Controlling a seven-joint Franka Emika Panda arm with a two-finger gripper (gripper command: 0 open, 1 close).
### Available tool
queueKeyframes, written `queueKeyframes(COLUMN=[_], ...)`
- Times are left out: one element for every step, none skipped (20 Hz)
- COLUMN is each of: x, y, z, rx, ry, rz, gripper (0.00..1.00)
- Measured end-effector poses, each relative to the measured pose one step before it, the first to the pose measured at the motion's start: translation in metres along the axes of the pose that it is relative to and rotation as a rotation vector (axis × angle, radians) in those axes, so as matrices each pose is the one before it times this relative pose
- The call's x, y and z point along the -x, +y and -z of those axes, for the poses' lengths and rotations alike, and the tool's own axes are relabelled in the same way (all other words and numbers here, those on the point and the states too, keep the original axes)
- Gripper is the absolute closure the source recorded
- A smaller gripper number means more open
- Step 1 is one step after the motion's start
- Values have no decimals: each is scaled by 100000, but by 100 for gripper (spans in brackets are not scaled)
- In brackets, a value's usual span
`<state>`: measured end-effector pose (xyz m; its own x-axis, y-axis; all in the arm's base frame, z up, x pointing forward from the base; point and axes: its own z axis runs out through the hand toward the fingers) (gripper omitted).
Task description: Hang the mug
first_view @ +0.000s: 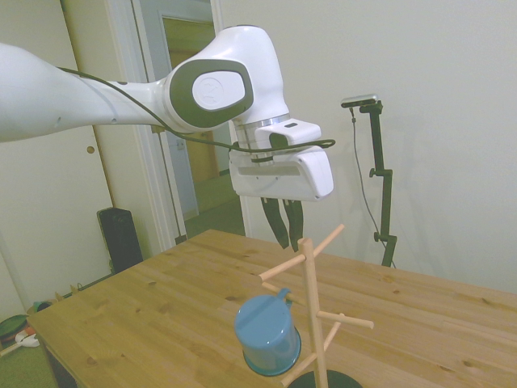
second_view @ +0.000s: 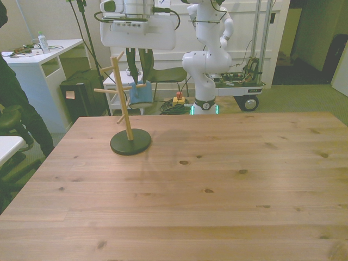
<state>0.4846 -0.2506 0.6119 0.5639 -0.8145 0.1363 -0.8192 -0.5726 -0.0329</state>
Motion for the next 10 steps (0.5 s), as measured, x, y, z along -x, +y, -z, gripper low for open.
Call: queueKeyframes(x=[8, 12, 3, -8, -21, -21, -10, 13, 23, 37], y=[-29, -33, -25, -21, -6, -3, 5, 23, 30, 52], z=[53, 34, 52, 81, 112, 115, 107, 71, 87, 104], rx=[-29, -26, -44, -77, -97, -101, -102, -78, -103, -127], ry=[46, 39, 75, 136, 177, 182, 164, 92, 113, 120], rz=[45, 33, 33, 15, -47, -48, -61, -46, -35, -54], gripper=[0, 0, 0, 0, 0, 0, 0, 0, 0, 0])
